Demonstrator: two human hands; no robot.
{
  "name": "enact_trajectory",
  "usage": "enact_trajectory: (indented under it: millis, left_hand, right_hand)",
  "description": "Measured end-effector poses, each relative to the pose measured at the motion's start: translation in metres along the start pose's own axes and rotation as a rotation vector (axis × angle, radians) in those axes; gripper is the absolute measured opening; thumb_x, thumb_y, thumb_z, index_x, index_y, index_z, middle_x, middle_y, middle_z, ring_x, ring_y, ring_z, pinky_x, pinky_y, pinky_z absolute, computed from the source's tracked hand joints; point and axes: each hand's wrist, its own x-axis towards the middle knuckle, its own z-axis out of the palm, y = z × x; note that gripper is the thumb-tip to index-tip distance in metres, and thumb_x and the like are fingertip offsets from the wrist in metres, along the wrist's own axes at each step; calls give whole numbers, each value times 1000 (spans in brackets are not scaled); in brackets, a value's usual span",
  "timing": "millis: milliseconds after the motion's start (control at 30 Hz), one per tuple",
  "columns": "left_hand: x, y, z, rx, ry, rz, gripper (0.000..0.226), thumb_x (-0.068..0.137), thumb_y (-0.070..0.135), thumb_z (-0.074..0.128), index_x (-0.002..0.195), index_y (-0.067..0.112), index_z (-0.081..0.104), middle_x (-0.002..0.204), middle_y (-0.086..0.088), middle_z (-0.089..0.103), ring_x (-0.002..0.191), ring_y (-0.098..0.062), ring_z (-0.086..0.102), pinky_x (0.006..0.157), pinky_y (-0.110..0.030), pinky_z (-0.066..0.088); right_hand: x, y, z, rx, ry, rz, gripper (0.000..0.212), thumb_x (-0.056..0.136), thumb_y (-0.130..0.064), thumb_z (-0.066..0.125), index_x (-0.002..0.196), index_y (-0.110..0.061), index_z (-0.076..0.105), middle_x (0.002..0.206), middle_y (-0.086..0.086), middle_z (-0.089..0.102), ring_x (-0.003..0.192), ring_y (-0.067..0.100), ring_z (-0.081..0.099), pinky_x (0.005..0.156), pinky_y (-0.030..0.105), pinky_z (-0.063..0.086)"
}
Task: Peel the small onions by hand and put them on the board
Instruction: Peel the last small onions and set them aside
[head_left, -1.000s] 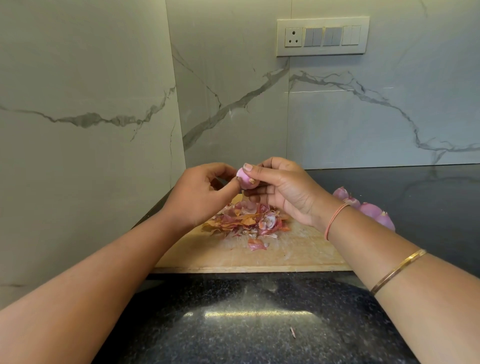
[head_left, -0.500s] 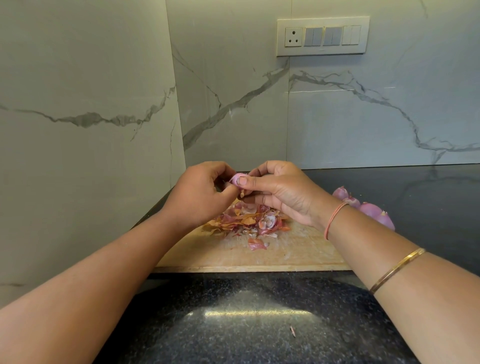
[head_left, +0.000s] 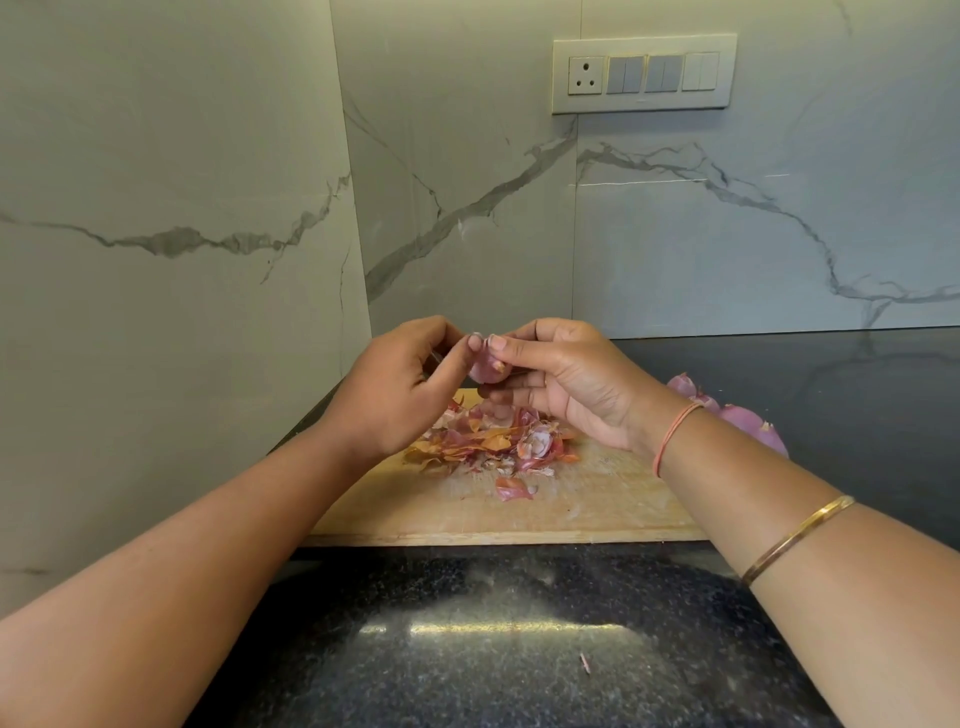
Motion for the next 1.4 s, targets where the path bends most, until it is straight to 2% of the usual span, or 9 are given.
enact_trajectory:
  millis: [200, 433, 633, 767, 933, 1100, 1200, 1333, 1400]
  left_hand:
    - [-1, -3, 8, 124, -29, 102, 26, 99, 36, 30, 79, 22, 39, 69, 9, 44, 62, -12, 43, 55, -18, 31]
    - [1, -7, 9, 159, 25, 58, 20, 100, 23, 35, 83, 14, 41, 70, 5, 46, 61, -13, 42, 54, -20, 31]
    - [2, -5, 11, 128, 56, 9, 20, 100, 20, 38, 81, 17, 41, 65, 11, 43, 56, -9, 40, 51, -14, 31]
    - [3, -6, 11, 165, 47, -13, 21, 101, 22, 38, 83, 14, 46, 67, 8, 47, 57, -10, 42, 49, -17, 30]
    - [3, -2, 13, 204, 59, -36, 23, 100, 24, 38, 81, 15, 46, 65, 8, 46, 56, -10, 41, 48, -19, 26]
    - [6, -9, 7, 220, 72, -214, 28, 98, 25, 40, 78, 8, 48, 66, -4, 50, 58, -19, 41, 52, -32, 29]
    - [6, -17, 0, 306, -4, -295, 32, 95, 34, 48, 79, 9, 59, 73, -9, 63, 65, -26, 55, 57, -35, 40]
    - [6, -11, 1, 231, -61, -305, 27, 89, 40, 59, 80, 16, 69, 66, 2, 63, 56, -14, 51, 55, -28, 38]
    - [6, -9, 2, 180, -89, -300, 22, 87, 39, 61, 96, 21, 70, 79, 7, 66, 66, -9, 56, 59, -27, 43]
  right_hand:
    - [-1, 0, 4, -29, 12, 10, 11, 91, -10, 57, 85, -1, 55, 71, 13, 65, 58, 20, 64, 60, 26, 56]
    - [-2, -1, 5, -1, -48, 12, 7, 93, -5, 54, 94, 0, 58, 92, 22, 63, 68, 22, 63, 67, 26, 57]
    - [0, 1, 5, 1, -47, -9, 9, 90, -5, 58, 97, -1, 61, 95, 16, 65, 75, 17, 67, 73, 26, 58]
    - [0, 3, 4, -57, -33, -24, 13, 85, 0, 62, 98, -3, 61, 96, 13, 65, 79, 18, 68, 76, 27, 59]
    - [-1, 1, 5, -99, -33, 16, 8, 90, -3, 59, 97, -7, 61, 92, 17, 66, 68, 18, 68, 70, 28, 59]
    - [-4, -2, 6, -40, -84, -55, 22, 83, 7, 62, 102, -2, 60, 102, 18, 67, 87, 24, 70, 79, 30, 58]
    - [-4, -4, 7, -12, -82, -88, 28, 80, 10, 64, 106, 2, 59, 105, 22, 67, 90, 30, 69, 81, 32, 58]
    - [-2, -1, 5, -103, 25, -46, 19, 81, -4, 69, 100, -4, 63, 99, 20, 70, 83, 26, 70, 77, 35, 59]
    - [-1, 0, 3, -140, 84, -15, 13, 83, -9, 69, 94, -6, 64, 90, 15, 70, 75, 21, 68, 72, 31, 60]
